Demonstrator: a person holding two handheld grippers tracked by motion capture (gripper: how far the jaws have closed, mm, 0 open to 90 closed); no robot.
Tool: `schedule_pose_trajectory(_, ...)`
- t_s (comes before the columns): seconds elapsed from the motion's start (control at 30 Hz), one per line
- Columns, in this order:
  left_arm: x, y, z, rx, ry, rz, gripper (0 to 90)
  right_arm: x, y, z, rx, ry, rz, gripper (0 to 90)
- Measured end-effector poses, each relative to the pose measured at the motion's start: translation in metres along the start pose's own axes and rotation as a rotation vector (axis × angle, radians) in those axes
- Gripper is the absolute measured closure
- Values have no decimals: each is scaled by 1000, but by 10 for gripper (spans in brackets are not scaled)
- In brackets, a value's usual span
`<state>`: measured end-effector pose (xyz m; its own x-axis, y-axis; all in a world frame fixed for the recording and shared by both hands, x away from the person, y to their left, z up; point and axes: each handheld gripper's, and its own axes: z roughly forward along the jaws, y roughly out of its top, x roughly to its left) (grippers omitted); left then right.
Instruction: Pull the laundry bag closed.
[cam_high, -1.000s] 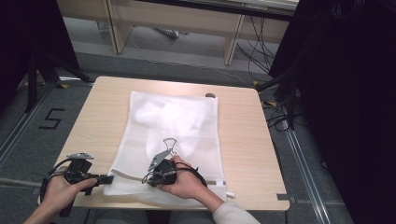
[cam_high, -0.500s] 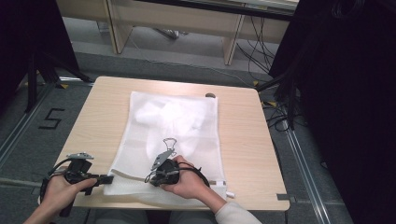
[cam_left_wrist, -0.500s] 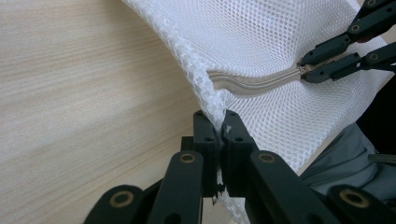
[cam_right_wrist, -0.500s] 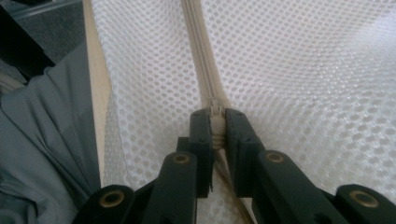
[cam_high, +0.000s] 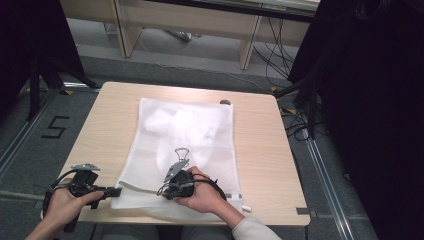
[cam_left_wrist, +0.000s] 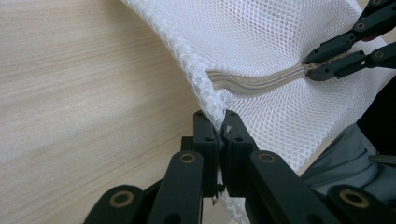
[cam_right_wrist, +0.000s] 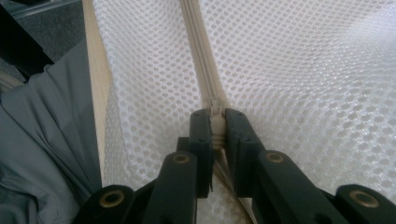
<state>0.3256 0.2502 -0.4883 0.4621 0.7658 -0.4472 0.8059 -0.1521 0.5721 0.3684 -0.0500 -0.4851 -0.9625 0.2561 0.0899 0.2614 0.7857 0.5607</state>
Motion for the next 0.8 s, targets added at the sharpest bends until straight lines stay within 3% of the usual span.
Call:
schedule_pose_trajectory(0.13, 0, 0, 0, -2, -1, -2, 857, 1, -1, -2, 2, -6, -1, 827)
schedule_pose_trajectory(0.17, 0, 0, 0, -2, -2, -3, 857, 1, -1, -3, 1, -7, 20, 827)
schedule_pose_trajectory(0.5, 0, 0, -1, 8, 3, -4, 857, 0, -4, -5, 2, -8, -1, 827)
schedule_pose_trajectory(0.6, 1, 1, -1, 18, -3, -1, 857, 1, -5, -6, 4, -10, 23, 827)
schedule_pose_trajectory(0.73, 1, 1, -2, 17, -2, -1, 857, 0, -6, -8, 6, -11, 23, 827)
schedule_pose_trajectory(0.77, 1, 1, -2, 16, -6, -3, 857, -1, -6, -7, 3, -10, 1, 827)
schedule_pose_trajectory(0.8, 1, 1, -2, 17, -2, 0, 857, 0, -7, -9, 9, -14, 15, 827)
